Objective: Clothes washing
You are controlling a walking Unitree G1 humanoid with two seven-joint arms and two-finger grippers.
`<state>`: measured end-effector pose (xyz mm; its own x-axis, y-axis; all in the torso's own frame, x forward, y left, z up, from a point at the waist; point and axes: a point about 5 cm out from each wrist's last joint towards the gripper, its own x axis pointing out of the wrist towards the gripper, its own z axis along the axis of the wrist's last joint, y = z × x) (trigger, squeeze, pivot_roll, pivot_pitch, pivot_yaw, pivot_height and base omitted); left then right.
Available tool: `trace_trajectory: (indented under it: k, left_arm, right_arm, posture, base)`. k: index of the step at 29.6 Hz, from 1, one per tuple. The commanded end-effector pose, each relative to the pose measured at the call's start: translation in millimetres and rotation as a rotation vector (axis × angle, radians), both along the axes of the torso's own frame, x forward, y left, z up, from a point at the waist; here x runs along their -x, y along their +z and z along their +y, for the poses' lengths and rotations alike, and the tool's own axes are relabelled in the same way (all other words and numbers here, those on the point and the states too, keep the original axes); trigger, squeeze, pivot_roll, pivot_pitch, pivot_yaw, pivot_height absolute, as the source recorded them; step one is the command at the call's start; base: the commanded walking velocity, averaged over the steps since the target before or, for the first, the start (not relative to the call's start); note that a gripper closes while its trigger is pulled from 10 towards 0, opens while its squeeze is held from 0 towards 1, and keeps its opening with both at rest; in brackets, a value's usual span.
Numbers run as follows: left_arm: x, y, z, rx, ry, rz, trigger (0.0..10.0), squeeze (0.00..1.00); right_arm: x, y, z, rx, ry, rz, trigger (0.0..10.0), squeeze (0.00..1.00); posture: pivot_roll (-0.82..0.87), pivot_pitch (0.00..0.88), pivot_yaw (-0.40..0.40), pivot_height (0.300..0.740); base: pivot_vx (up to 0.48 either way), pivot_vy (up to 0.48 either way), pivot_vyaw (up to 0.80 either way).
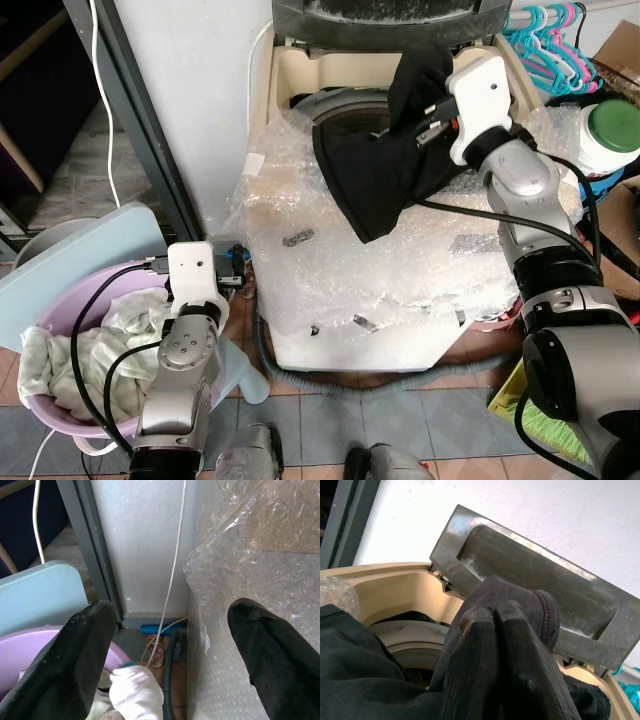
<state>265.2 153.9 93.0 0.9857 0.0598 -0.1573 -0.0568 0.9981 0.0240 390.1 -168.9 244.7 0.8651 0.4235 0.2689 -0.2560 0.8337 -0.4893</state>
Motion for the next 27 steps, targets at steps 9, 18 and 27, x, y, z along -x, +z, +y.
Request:
trace_trajectory:
  k: [9,18,27]
  left_arm:
    - [10.3,17.0,2.2,-0.006,-0.001,-0.030,10.0,0.00]
    - [13.7,13.4,2.6,-0.009,-0.007,0.003,10.0,0.00]
    - [12.6,11.6,-1.0,-0.008,-0.028,0.017,10.0,0.00]
  right_arm:
    - [3.3,48.5,18.0,0.000,0.088,-0.160,10.0,0.00]
    - [-10.7,56.6,22.2,0.018,0.018,-0.126,10.0,0.00]
    - [-25.6,12.7,-17.0,0.171,-0.248,0.157,10.0,0.00]
  posture:
    - [0.05,0.139,0.014,0.740]
    - [0.06,0.121,0.017,0.740]
    - [0.06,0.116,0.018,0.740]
  base:
    - [0.000,0.000,0.80]
    - [0.000,0.000,0.53]
    - [0.000,0.000,0.00]
